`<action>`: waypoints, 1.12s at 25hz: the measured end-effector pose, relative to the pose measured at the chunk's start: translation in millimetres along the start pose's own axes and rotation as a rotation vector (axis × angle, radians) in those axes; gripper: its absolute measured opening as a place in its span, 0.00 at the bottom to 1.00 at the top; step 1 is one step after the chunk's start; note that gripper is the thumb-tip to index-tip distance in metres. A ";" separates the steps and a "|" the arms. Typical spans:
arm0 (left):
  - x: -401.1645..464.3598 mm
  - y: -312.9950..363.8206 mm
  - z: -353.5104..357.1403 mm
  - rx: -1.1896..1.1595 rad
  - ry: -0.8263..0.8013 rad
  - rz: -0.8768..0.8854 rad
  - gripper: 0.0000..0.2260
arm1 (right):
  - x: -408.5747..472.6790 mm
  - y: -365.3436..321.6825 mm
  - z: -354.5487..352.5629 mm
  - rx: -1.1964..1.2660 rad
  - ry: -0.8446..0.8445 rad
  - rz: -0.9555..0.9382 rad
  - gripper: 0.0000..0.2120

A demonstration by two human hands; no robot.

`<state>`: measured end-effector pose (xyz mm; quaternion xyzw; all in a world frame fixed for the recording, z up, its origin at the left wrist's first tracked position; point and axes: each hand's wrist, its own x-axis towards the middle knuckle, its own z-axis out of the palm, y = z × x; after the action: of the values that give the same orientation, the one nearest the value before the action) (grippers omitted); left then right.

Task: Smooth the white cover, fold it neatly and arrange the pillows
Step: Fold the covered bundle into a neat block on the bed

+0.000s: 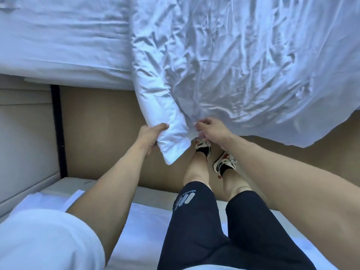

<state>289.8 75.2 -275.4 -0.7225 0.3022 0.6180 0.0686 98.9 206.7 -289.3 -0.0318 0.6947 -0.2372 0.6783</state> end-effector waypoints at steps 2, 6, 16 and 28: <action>-8.6 -17.4 5.3 0.159 0.041 -0.010 0.12 | -9.2 -8.8 25.3 -0.010 -0.038 -0.019 0.12; -38.8 -39.7 43.0 0.138 0.191 0.033 0.05 | -18.3 4.8 44.5 0.035 0.003 0.068 0.10; -143.0 -26.1 76.8 -0.484 0.182 0.162 0.09 | -43.8 30.0 25.0 1.251 -0.183 0.444 0.46; -164.6 -32.0 -38.4 -0.884 -0.123 0.177 0.22 | -89.7 56.5 15.0 1.597 0.191 0.138 0.23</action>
<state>330.3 140.8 -121.6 -0.6158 0.0652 0.7330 -0.2814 135.9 285.2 -226.7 0.5259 0.3711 -0.6212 0.4470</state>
